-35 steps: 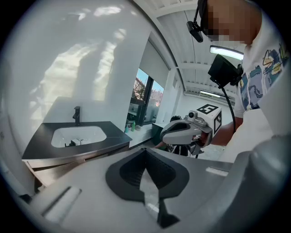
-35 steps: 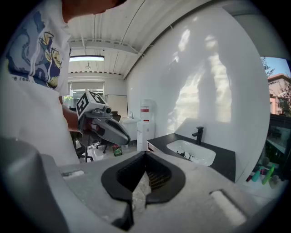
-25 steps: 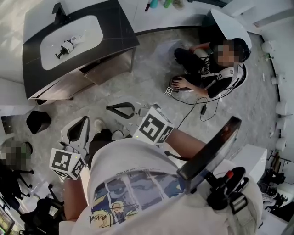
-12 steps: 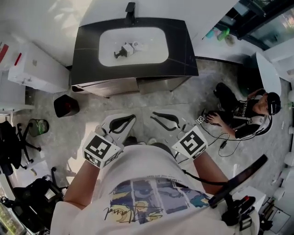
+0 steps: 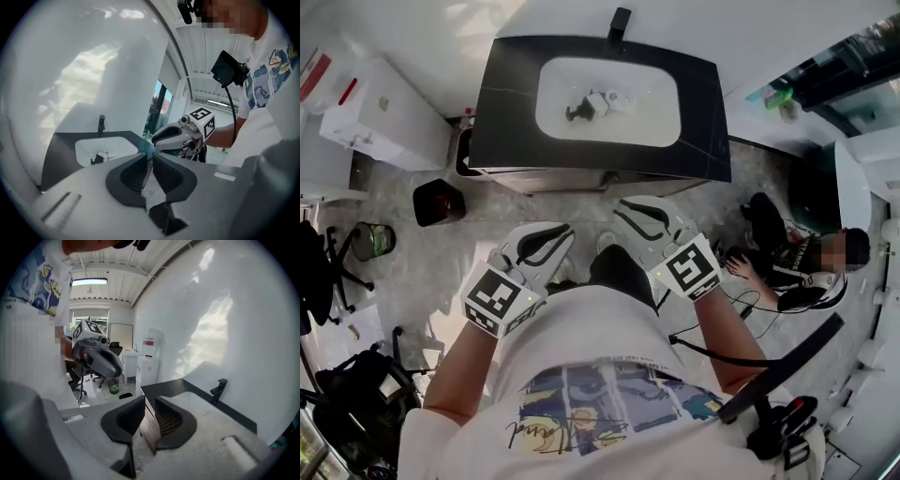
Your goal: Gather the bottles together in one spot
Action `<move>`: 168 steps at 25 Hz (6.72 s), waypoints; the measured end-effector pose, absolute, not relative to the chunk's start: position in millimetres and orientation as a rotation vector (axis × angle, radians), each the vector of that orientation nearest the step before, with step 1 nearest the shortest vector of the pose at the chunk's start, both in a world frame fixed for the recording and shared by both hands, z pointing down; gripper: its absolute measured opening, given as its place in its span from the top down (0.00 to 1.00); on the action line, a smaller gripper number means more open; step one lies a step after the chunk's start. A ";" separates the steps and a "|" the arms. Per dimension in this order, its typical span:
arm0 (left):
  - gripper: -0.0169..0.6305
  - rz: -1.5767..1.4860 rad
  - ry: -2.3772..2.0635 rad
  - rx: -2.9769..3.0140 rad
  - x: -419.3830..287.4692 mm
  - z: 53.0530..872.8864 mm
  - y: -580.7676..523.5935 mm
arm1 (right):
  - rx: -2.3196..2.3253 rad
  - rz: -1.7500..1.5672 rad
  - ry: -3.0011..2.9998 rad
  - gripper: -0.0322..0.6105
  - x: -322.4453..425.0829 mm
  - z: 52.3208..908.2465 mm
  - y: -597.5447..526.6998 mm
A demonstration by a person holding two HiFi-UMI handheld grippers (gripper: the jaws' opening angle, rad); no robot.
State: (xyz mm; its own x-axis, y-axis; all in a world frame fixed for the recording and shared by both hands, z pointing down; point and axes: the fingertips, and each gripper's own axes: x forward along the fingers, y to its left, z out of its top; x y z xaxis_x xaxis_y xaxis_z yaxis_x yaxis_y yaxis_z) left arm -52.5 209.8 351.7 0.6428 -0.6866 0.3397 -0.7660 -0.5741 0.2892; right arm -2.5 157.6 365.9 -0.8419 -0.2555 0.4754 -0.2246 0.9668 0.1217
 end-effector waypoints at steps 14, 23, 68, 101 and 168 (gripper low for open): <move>0.91 0.171 -1.421 2.213 -110.3 343.9 84.0 | -0.062 -0.410 -2.307 0.76 -86.3 499.3 -34.0; 0.92 0.171 -1.575 2.023 -138.8 359.4 43.2 | -0.319 -0.542 -2.088 0.72 -116.6 617.2 -96.1; 0.93 0.303 -1.397 2.068 -112.0 374.1 -4.7 | 0.115 0.104 -2.432 0.82 -98.7 606.6 -175.9; 0.93 0.388 -1.301 2.164 -72.0 359.3 -76.5 | 0.695 0.105 -2.683 0.83 -3.8 497.4 -392.1; 0.93 0.346 -1.385 2.089 -99.9 382.2 -33.4 | 0.141 -0.177 -2.321 0.84 -124.4 654.0 -210.2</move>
State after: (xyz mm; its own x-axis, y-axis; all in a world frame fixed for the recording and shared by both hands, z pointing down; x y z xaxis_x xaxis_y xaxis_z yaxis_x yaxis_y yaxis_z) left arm -99.9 -33.4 382.2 0.4206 -0.7436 0.5198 -0.9007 -0.2736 0.3375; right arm -124.4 -210.2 654.0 -0.6840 -0.1568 0.7125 -0.0467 0.9840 0.1717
